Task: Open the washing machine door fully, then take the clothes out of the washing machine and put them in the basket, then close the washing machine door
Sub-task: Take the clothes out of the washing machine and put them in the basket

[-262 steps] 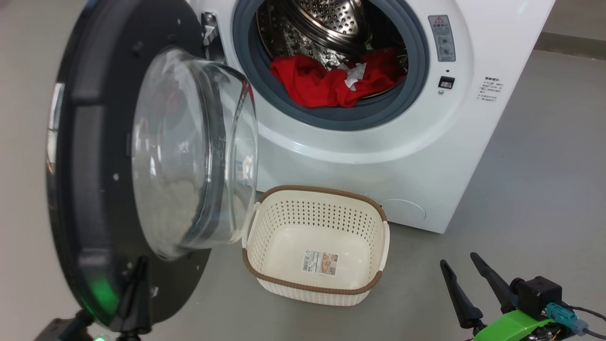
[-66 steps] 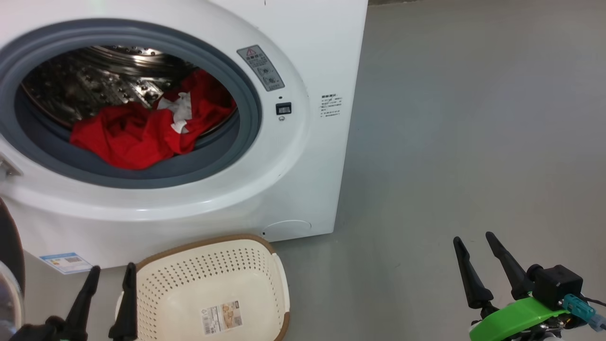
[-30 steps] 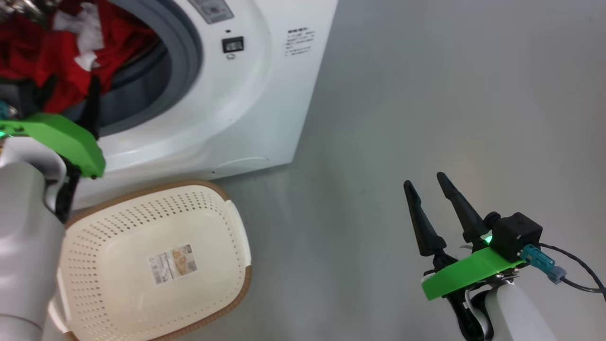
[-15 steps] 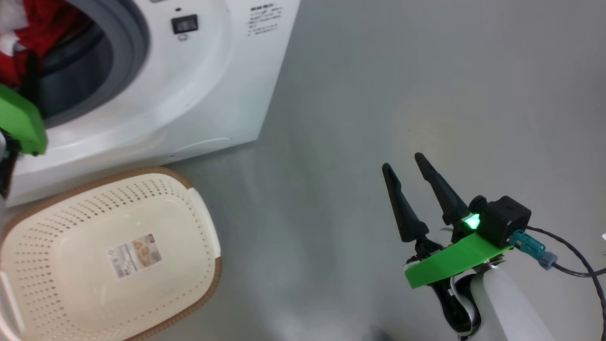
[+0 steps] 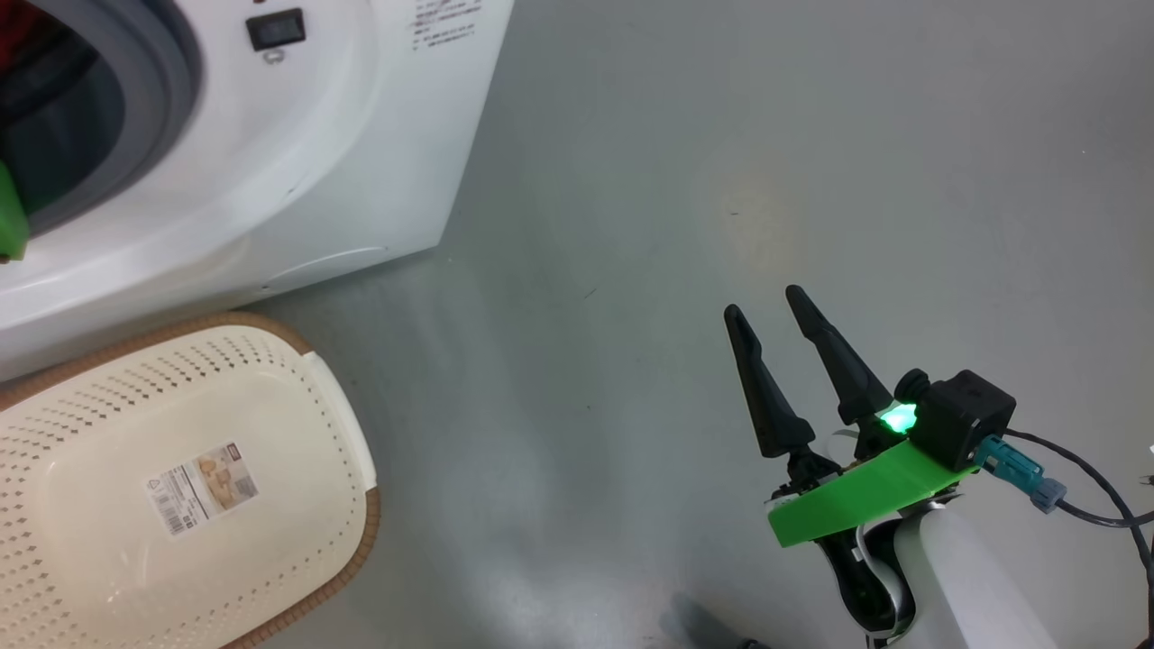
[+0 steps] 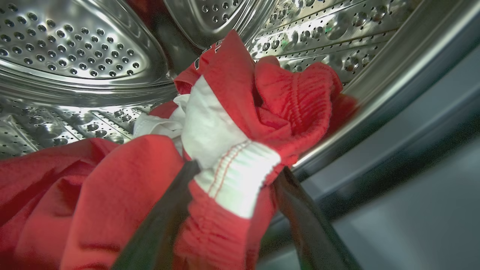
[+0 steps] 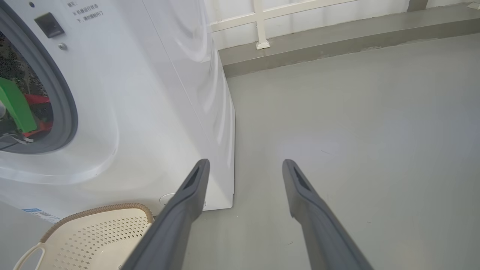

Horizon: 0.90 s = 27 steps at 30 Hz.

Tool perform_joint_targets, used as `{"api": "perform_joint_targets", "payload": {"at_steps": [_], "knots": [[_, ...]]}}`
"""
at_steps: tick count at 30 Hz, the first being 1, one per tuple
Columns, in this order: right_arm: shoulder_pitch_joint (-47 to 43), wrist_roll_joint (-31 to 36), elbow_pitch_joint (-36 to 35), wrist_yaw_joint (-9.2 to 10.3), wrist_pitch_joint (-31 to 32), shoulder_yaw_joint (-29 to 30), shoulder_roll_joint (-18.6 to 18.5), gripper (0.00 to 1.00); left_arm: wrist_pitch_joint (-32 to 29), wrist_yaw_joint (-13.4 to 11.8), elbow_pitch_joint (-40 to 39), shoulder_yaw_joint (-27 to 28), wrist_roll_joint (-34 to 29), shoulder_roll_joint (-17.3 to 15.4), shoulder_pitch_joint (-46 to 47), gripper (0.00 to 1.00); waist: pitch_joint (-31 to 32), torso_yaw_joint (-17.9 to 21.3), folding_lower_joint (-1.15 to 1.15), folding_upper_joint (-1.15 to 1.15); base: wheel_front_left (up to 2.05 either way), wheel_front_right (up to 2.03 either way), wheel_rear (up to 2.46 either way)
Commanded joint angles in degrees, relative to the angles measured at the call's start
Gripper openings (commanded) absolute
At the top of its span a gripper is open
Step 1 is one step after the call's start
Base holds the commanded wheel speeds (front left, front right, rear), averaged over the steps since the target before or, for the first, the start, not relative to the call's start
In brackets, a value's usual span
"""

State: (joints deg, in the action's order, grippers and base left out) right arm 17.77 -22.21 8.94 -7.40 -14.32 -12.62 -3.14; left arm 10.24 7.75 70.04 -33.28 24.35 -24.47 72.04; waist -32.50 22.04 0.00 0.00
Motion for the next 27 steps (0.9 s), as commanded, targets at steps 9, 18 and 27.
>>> {"api": "perform_joint_targets", "payload": {"at_steps": [9, 18, 27], "knots": [[0.0, -1.34, -1.43, -0.09, -0.68, -1.1, 0.26, 1.0, 2.11, -0.26, 0.56, -0.52, 3.08, -2.54, 1.28, 0.0, 0.42, 0.05, 0.0, 0.0, 0.0, 0.0, 0.0], [-0.35, -0.22, -0.78, -0.09, -0.68, 0.48, 0.26, 1.0, 4.49, -0.26, -1.64, 1.21, 8.7, -0.9, -2.53, 0.0, 3.58, -2.85, 0.0, 0.0, 0.0, 0.0, 0.0], [-2.02, 1.77, 0.45, -0.09, -0.68, 2.51, 0.26, 1.0, 4.73, -0.26, -12.12, 8.6, 11.43, -1.0, -11.39, 0.0, 8.41, -6.27, 0.0, 0.0, 0.0, 0.0, 0.0]]}}
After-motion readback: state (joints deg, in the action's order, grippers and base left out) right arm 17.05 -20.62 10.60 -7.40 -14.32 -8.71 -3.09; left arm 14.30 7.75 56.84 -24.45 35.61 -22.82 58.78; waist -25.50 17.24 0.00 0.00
